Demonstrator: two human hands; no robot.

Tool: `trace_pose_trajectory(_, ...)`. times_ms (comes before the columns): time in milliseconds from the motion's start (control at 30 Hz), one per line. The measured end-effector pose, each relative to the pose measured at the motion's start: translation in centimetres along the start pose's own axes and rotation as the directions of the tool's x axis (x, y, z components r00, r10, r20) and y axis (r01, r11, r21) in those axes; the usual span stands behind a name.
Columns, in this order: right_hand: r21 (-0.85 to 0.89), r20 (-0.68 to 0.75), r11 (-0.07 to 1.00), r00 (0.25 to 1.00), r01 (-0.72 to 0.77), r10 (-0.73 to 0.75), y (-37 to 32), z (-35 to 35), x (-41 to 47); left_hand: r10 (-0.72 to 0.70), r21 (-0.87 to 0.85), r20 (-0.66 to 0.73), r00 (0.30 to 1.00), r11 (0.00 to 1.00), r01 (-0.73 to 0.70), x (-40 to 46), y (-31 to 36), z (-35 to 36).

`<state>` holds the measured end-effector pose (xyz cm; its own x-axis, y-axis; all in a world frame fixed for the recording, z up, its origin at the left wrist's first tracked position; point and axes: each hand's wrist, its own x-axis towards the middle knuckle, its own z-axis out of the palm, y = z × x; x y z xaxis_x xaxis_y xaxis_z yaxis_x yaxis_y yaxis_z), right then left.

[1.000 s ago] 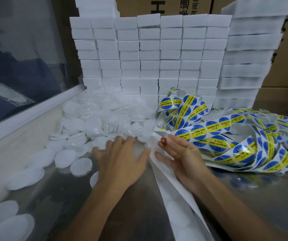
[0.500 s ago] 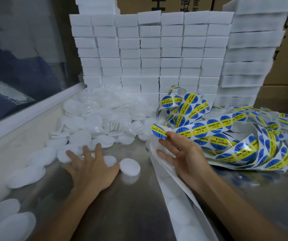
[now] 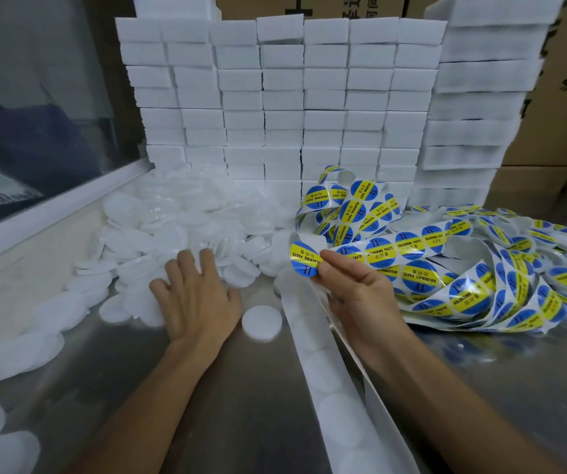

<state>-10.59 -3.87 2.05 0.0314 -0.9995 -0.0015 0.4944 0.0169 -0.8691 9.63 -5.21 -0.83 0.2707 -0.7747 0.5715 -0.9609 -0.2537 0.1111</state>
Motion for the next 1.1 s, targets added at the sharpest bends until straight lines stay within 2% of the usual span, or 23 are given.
trace_pose_trajectory(100, -0.028, -0.013, 0.997, 0.998, 0.068, -0.068, -0.2, 0.1, -0.1, 0.203, -0.105, -0.075, 0.976, 0.972, -0.211, 0.3, 0.7, 0.6)
trace_pose_trajectory(167, -0.038, -0.007, 0.994, 0.994, 0.106, -0.106, -0.4, 0.1, -0.1, 0.243, -0.116, -0.095, 0.965, 0.961, -0.253, 0.6, 1.0, 0.9)
trace_pose_trajectory(267, -0.034, -0.014, 0.990, 0.991, 0.136, -0.137, -0.6, 0.0, -0.1, 0.227, -0.103, -0.062, 0.972, 0.967, -0.232, 0.9, 1.1, 1.0)
trace_pose_trajectory(400, -0.122, -0.012, 0.979, 0.986, 0.164, -0.166, -0.9, 0.2, -0.3, 0.208, -0.073, -0.024, 0.978, 0.975, -0.209, 1.3, 0.8, 1.4)
trace_pose_trajectory(500, -0.177, -0.008, 0.944, 0.959, 0.279, -0.285, -1.2, 0.5, -0.6, 0.200, -0.087, -0.008, 0.980, 0.976, -0.200, 1.4, 0.7, 1.5)
trace_pose_trajectory(567, -0.209, 0.010, 0.913, 0.934, 0.351, -0.357, -1.7, 0.7, -0.9, 0.210, -0.112, -0.050, 0.976, 0.970, -0.215, 1.4, 0.7, 1.1)
trace_pose_trajectory(633, -0.237, 0.039, 0.895, 0.925, 0.377, -0.379, -2.1, 0.8, -1.1, 0.232, -0.169, -0.149, 0.961, 0.952, -0.256, 1.2, 0.7, 0.8)
trace_pose_trajectory(733, -0.257, 0.099, 0.887, 0.924, 0.383, -0.370, -2.6, 1.0, -1.5, 0.157, -0.374, -0.280, 0.947, 0.890, -0.259, 1.0, 0.9, 0.3)
trace_pose_trajectory(833, -0.260, 0.099, 0.898, 0.935, 0.355, -0.341, -2.6, 1.1, -1.6, -0.014, -0.661, -0.230, 0.973, 0.736, -0.145, 0.7, 1.4, -1.0)
trace_pose_trajectory(900, -0.214, 0.061, 0.923, 0.948, 0.319, -0.314, -2.6, 1.3, -1.5, -0.120, -0.824, -0.136, 0.983, 0.565, -0.045, 0.2, 2.1, -1.9)
trace_pose_trajectory(933, -0.184, 0.045, 0.936, 0.954, 0.301, -0.298, -2.5, 1.3, -1.5, -0.156, -0.894, -0.065, 0.986, 0.447, 0.012, 0.0, 2.5, -2.3)
trace_pose_trajectory(1000, -0.145, 0.021, 0.953, 0.963, 0.268, -0.267, -2.6, 1.4, -1.6, -0.180, -0.971, 0.085, 0.980, 0.207, 0.123, -0.4, 3.3, -3.1)
trace_pose_trajectory(1100, -0.121, -0.014, 0.964, 0.971, 0.235, -0.238, -2.8, 1.2, -1.7, -0.162, -0.974, 0.226, 0.961, -0.007, 0.227, -0.8, 4.1, -4.0)
